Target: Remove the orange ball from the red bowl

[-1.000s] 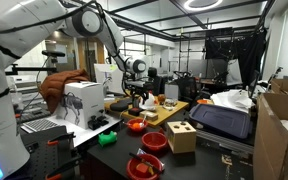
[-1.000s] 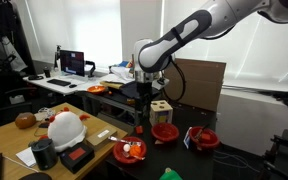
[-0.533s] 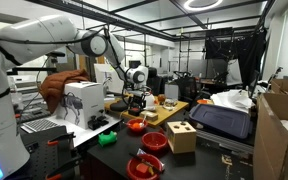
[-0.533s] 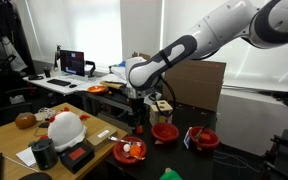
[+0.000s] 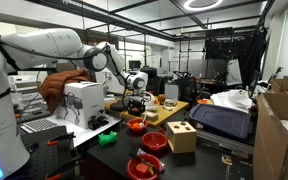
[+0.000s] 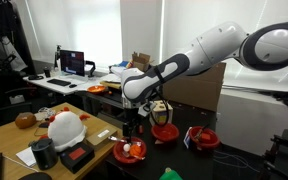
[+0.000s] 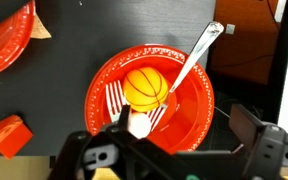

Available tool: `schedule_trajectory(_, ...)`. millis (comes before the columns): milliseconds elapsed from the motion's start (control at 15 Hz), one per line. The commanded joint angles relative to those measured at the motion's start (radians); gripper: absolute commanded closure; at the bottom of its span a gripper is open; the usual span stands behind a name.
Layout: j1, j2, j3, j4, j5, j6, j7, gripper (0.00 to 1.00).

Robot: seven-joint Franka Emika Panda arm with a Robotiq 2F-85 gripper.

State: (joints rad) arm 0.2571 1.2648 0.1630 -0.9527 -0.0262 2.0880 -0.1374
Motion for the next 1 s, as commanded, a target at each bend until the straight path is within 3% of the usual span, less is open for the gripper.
schedule_trajectory(0,0.014,0.087,-0.013,0.116,0.0,-0.053,0.0,0.0)
schedule_trajectory(733,0.045,0.238,-0.022,0.271,-0.004,-0.036,-0.004,0.0)
schedule_trajectory(800,0.041,0.202,-0.031,0.213,0.0,-0.011,-0.005,0.0)
schedule_trajectory(933,0.04,0.203,-0.045,0.222,-0.009,-0.003,-0.007,0.0)
